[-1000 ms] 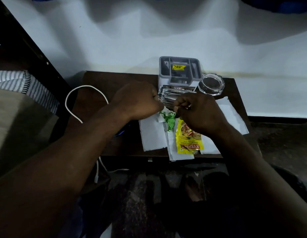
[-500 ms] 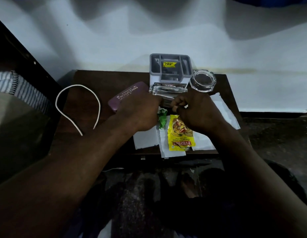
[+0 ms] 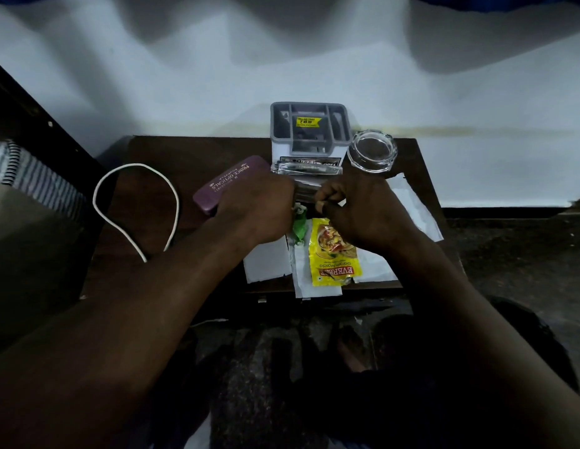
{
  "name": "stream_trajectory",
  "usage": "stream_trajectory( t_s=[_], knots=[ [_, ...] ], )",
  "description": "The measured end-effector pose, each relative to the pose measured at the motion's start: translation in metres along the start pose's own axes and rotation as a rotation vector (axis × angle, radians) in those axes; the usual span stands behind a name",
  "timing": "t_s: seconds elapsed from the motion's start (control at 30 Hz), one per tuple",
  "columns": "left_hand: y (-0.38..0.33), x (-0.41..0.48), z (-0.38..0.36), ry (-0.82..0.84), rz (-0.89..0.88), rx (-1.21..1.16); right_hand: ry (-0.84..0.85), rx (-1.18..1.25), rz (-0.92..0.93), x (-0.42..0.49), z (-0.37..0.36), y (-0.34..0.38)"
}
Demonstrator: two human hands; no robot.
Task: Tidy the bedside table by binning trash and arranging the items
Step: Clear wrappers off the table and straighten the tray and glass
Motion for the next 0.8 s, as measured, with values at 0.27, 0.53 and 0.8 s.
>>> stream_trajectory(
  t_s=[0.27,0.53,0.8],
  knots=[
    [0.011,0.014,0.034,-0.128,0.066,-0.318,-0.045,0.002,-0.007,0.003,0.004,-0.007],
    [0.025,0.02,0.035,-0.138,0.177,-0.444,-0.094,0.011,-0.027,0.006,0.009,-0.007],
    [0.04,0.026,0.051,-0.205,0.304,-0.531,0.24,-0.218,-0.189,-0.013,-0.014,-0.037]
  ],
)
Point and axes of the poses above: each hand's wrist, its own x-axis towards the middle knuckle, its own z-axis out of the back of the hand, y = z × x, the point moved 10 cm from there along x, towards the middle knuckle, and after that the axes turned 11 degrees about -y, right-handed, at the moved point
